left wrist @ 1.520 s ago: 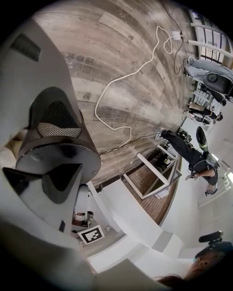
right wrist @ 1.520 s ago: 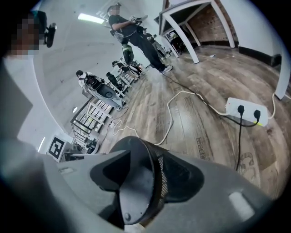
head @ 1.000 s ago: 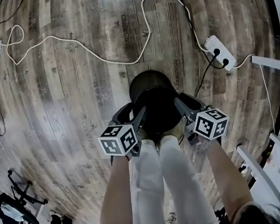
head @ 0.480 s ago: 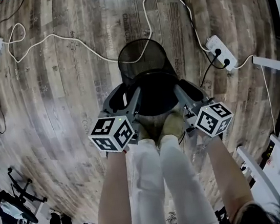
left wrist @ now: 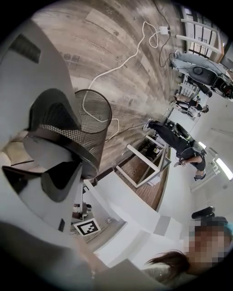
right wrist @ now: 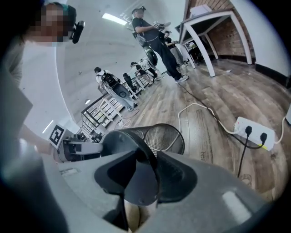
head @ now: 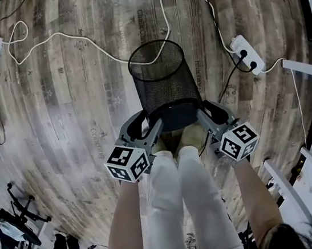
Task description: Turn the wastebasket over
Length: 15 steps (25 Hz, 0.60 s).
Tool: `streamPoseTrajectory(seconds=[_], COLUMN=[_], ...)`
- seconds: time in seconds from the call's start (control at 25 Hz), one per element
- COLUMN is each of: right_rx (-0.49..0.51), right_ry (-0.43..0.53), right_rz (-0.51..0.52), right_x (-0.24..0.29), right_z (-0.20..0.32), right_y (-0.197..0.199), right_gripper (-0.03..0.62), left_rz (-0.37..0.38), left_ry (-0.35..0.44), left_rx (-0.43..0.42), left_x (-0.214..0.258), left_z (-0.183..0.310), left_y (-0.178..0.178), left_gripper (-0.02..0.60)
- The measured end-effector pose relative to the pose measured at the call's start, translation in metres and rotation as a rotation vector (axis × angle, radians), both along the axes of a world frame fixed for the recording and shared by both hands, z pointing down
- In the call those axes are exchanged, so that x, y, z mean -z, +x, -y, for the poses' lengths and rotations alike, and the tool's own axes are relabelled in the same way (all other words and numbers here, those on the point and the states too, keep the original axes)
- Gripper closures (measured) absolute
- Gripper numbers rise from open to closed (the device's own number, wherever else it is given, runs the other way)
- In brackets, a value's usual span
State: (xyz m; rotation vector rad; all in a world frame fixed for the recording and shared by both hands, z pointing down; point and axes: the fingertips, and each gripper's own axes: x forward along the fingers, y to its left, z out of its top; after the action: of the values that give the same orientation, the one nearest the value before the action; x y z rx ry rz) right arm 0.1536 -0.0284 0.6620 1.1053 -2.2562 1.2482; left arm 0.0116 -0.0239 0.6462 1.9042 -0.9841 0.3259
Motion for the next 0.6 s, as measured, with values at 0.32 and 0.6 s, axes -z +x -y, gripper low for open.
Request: streamPoseTrajectory(seconds=[0.32, 0.6], right_rx=[0.095, 0.193], right_ry=[0.014, -0.023], right_rz=[-0.036, -0.115], right_x=[-0.006, -0.033], right_z=[-0.037, -0.078], right_y=[-0.004, -0.001], right_gripper=[0.456, 0.454], left_rz=[-0.043, 0.009], left_ry=[-0.084, -0.162], left_rx=[-0.054, -0.163], left_x=[-0.014, -0.046], left_z=[-0.055, -0.104], left_y=[0.000, 0.010], left_gripper=[0.364, 0.364])
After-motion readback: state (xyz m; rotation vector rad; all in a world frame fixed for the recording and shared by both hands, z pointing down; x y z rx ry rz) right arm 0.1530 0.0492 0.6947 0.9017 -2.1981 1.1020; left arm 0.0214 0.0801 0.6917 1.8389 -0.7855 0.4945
